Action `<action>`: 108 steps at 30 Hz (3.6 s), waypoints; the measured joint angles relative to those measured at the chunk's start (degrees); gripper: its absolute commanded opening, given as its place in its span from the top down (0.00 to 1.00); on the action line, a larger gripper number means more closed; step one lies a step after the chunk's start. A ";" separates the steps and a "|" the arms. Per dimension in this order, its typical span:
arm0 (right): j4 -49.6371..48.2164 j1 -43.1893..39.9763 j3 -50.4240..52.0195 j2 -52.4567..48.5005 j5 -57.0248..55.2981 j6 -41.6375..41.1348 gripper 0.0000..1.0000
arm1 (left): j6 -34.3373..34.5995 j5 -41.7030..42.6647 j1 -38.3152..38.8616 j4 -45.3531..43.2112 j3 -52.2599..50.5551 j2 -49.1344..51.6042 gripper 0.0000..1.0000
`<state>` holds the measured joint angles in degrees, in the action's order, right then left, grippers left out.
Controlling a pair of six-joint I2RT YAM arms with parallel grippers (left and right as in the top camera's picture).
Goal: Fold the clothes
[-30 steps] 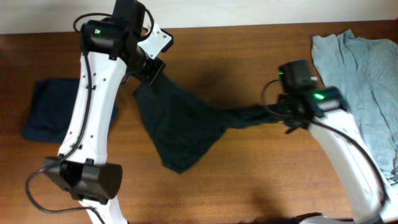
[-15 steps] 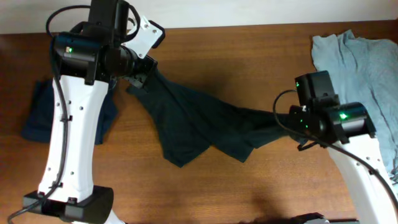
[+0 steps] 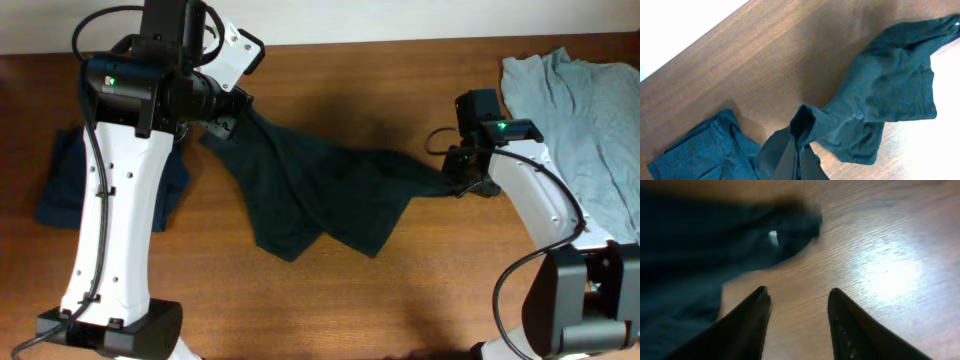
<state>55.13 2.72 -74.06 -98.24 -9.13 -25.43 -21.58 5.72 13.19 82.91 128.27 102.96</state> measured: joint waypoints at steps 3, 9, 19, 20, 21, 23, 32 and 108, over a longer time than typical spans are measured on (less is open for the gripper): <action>0.28 0.52 0.02 0.68 4.74 2.45 0.45 | 0.00 0.00 0.00 -0.04 0.00 0.00 0.99; 3.34 6.64 0.02 3.74 13.73 11.69 0.45 | 0.00 0.00 0.00 -0.02 0.00 0.00 0.99; -1.68 20.50 5.25 3.82 16.09 20.17 0.43 | 0.00 0.00 0.00 -0.50 0.00 0.00 0.99; -3.04 21.38 6.49 3.82 16.11 20.61 0.43 | 0.00 0.00 0.00 -0.57 0.00 0.00 0.99; -4.57 22.43 8.13 3.82 16.11 21.20 0.43 | 0.00 0.00 0.00 -0.63 0.00 0.00 0.99; -7.58 23.93 10.93 3.82 16.09 22.53 0.42 | 0.00 0.00 0.00 -0.63 0.00 0.00 0.99; -15.74 28.48 22.36 4.02 16.11 27.50 0.39 | 0.00 0.00 0.00 -0.70 0.00 0.00 0.99; 20.96 25.75 -16.52 28.48 -16.94 -3.15 0.96 | 7.19 -4.76 0.15 -8.31 1.64 -1.25 0.99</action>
<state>76.09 28.47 -90.59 -69.76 -26.06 -28.58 -14.39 0.95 13.34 74.61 129.91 101.71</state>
